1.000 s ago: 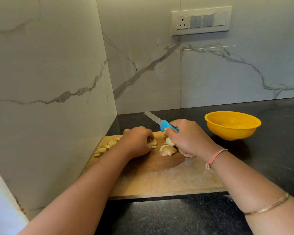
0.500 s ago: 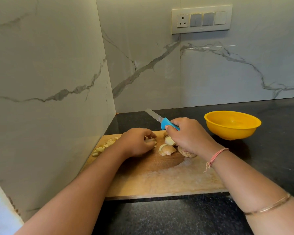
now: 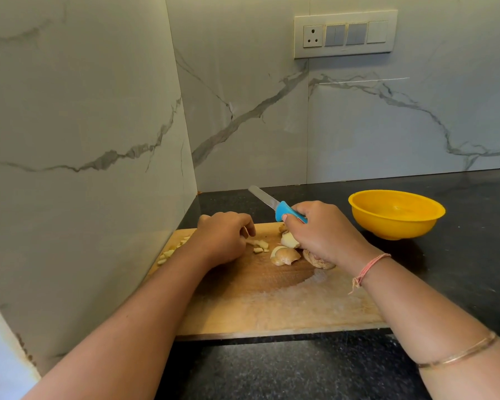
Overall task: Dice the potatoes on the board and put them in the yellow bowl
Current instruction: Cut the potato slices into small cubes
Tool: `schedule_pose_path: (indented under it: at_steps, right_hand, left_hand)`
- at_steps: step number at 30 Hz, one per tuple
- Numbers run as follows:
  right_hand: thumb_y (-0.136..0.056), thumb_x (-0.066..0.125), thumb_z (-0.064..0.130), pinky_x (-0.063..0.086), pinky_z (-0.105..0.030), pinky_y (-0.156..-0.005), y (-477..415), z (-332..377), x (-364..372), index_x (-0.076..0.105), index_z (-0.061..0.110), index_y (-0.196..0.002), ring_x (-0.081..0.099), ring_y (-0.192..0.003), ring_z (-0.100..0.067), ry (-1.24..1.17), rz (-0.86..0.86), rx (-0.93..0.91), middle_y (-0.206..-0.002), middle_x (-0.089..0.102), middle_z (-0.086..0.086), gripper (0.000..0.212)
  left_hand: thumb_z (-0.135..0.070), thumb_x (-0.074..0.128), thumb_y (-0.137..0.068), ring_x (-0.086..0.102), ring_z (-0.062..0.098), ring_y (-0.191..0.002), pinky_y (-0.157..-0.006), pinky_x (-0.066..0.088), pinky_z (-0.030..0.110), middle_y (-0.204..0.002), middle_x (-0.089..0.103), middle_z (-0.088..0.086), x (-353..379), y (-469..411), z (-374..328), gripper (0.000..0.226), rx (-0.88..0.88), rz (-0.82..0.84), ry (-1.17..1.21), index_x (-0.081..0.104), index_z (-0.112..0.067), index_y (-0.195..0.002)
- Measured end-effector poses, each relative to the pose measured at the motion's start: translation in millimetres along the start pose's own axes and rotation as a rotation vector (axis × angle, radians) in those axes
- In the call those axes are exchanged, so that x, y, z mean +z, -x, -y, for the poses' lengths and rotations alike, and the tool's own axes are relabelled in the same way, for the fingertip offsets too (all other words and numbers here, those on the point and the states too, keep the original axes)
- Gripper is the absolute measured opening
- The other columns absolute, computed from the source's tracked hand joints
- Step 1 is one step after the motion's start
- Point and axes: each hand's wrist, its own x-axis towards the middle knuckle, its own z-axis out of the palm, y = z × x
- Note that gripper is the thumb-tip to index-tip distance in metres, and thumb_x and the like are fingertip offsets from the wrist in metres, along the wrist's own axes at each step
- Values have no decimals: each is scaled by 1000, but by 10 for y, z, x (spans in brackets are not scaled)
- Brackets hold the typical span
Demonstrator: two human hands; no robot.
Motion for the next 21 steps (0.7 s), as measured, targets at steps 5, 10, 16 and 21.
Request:
schedule_pose_path:
  at_steps: [5,10,16,21]
  right_hand:
    - [-98,44,34,39,-12,-58,5,-12,2,63,15,-112,55,-79,-11,4,-6,-1,-94,62,0,30]
    - [-98,45,34,39,-12,-58,1,-10,3,62,16,-112,57,-79,-11,-1,5,6,-94,63,1,29]
    - [-98,44,34,38,-13,-55,12,-9,6,62,16,-114,57,-75,-10,5,5,0,-94,63,0,30]
    - [-98,44,34,39,-11,-57,15,-9,7,62,16,-115,55,-77,-10,3,1,3,-96,63,1,31]
  left_hand:
    - [-20,52,-93,50,11,-119,-101,40,28,-136,52,-5,-21,102,-69,38,123,75,203,55,-29,-131]
    - [-18,56,-92,52,6,-102,-88,44,18,-121,58,-6,4,99,-103,35,186,137,126,60,-25,-126]
    - [-28,60,-89,52,11,-94,-91,50,33,-104,54,-4,22,71,-86,16,130,72,13,59,-26,-105]
    - [-31,58,-90,47,8,-90,-94,43,35,-98,51,-8,-8,88,-8,8,41,-16,-56,51,-31,-93]
